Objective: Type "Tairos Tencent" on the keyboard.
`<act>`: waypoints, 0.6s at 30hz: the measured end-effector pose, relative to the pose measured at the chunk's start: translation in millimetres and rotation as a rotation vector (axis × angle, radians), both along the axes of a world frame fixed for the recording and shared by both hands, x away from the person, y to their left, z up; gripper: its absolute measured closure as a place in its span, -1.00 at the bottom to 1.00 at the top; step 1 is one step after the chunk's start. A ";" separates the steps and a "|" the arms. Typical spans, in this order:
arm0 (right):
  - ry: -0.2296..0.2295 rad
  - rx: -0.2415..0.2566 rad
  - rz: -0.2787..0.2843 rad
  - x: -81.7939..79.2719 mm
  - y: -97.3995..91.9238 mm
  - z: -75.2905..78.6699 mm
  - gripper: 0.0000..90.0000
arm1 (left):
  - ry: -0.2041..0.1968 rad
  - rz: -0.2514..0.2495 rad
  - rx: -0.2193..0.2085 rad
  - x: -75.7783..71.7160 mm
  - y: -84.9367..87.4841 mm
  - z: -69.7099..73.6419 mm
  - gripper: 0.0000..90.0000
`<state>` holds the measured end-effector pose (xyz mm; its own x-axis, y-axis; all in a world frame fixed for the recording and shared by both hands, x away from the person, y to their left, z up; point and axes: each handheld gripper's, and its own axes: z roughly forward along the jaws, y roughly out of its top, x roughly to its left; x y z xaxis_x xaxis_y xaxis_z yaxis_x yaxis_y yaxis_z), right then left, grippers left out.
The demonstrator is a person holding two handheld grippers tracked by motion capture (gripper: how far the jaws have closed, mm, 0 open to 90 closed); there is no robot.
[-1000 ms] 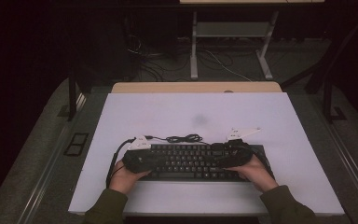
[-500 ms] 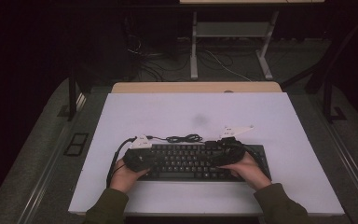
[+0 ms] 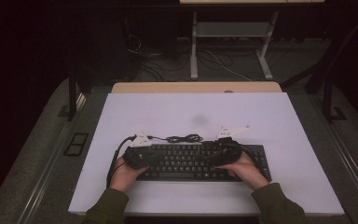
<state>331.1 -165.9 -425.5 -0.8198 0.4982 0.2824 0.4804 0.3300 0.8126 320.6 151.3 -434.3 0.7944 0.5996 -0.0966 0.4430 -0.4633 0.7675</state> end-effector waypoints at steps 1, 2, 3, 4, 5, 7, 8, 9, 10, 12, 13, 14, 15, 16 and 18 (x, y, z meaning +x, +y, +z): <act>0.000 -0.001 0.000 -0.1 0.3 -0.2 -0.37 | 0.000 0.001 0.002 -0.1 -0.2 -0.1 0.97; 0.000 0.001 0.001 -0.1 0.7 -0.4 -0.37 | 0.002 0.002 0.002 0.0 -0.2 -0.4 0.97; 0.003 0.000 0.002 -0.2 1.1 -0.6 -0.37 | 0.002 -0.001 0.009 0.3 0.2 -0.4 0.97; 0.002 -0.001 0.003 -0.2 1.4 -0.8 -0.37 | 0.003 0.003 0.002 0.4 0.0 -0.7 0.97; 0.003 -0.001 0.003 -0.4 1.9 -1.1 -0.37 | 0.001 0.002 0.004 0.7 0.2 -0.6 0.97; 0.003 -0.004 0.005 -0.7 2.3 -1.4 -0.37 | 0.003 0.004 0.000 0.5 -0.2 -1.1 0.97; 0.004 -0.005 0.005 -0.8 2.4 -1.5 -0.37 | 0.003 0.002 0.002 0.3 -0.4 -1.1 0.97; 0.004 -0.006 0.005 -0.9 2.5 -1.5 -0.37 | 0.002 -0.003 0.007 0.3 -0.6 -1.1 0.97; 0.003 -0.006 0.005 -1.0 2.5 -1.5 -0.37 | 0.001 -0.005 0.008 0.3 -1.2 -1.5 0.97; 0.004 -0.008 0.004 -1.1 2.6 -1.5 -0.37 | 0.001 -0.016 0.028 0.6 -2.0 -2.7 0.97; 0.002 -0.009 0.005 -1.1 2.6 -1.6 -0.37 | 0.004 -0.014 0.022 0.6 -2.1 -3.0 0.97; 0.003 -0.011 0.004 -1.1 2.6 -1.6 -0.37 | 0.005 -0.009 0.017 0.4 -2.8 -3.0 0.97; 0.005 -0.012 0.003 -1.1 2.6 -1.7 -0.36 | 0.002 -0.009 0.018 0.3 -2.8 -2.9 0.97; 0.004 -0.013 0.002 -1.0 2.5 -1.9 -0.36 | 0.002 -0.009 0.018 0.1 -2.8 -2.8 0.97; 0.003 -0.013 0.000 -0.8 2.5 -1.9 -0.36 | 0.004 -0.007 0.013 0.1 -2.3 -2.2 0.97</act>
